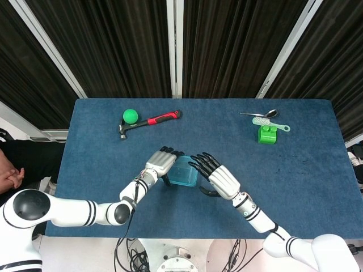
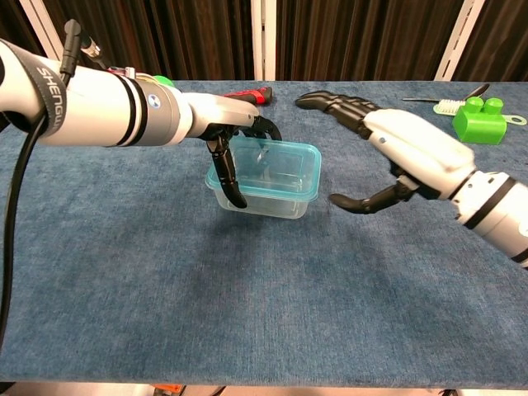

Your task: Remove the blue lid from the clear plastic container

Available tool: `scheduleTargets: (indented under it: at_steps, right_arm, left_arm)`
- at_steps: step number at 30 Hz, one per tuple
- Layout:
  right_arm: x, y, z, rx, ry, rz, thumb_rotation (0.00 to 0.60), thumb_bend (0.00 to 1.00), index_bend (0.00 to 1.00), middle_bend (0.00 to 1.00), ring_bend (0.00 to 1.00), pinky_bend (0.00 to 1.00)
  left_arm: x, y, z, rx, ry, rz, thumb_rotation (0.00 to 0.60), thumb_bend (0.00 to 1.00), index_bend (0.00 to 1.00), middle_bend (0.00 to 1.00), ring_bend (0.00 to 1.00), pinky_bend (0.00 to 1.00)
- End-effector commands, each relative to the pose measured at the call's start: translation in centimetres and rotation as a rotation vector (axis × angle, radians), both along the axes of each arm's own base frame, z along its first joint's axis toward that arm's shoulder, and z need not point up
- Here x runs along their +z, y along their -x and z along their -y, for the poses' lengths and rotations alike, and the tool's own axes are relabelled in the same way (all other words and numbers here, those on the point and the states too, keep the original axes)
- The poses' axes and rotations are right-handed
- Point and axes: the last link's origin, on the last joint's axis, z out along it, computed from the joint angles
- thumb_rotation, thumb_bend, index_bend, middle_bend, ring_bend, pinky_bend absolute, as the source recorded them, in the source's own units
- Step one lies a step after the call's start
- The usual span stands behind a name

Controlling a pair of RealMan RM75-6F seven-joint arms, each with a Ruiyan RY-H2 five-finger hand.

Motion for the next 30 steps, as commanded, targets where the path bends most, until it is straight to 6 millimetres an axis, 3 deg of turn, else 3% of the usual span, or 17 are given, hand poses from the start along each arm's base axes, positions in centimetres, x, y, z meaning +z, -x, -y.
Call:
scheduleTargets:
  at_steps: [1,30]
  right_arm:
    - [-0.5,-0.3,-0.1,0.019,-0.005,-0.013,0.600,0.21,0.00,0.00,0.00,0.00]
    - [-2.2,-1.5,0.3,0.047,0.036,-0.042,0.600,0.17,0.00,0.00,0.00,0.00]
  left_arm:
    - [0.0,0.0,0.1,-0.003,0.000,-0.001,0.600,0.00,0.19,0.19,0.06,0.05]
    - [0.0,0.1,0.3,0.002,0.004,0.003,0.600,0.00,0.18,0.19,0.06,0.05]
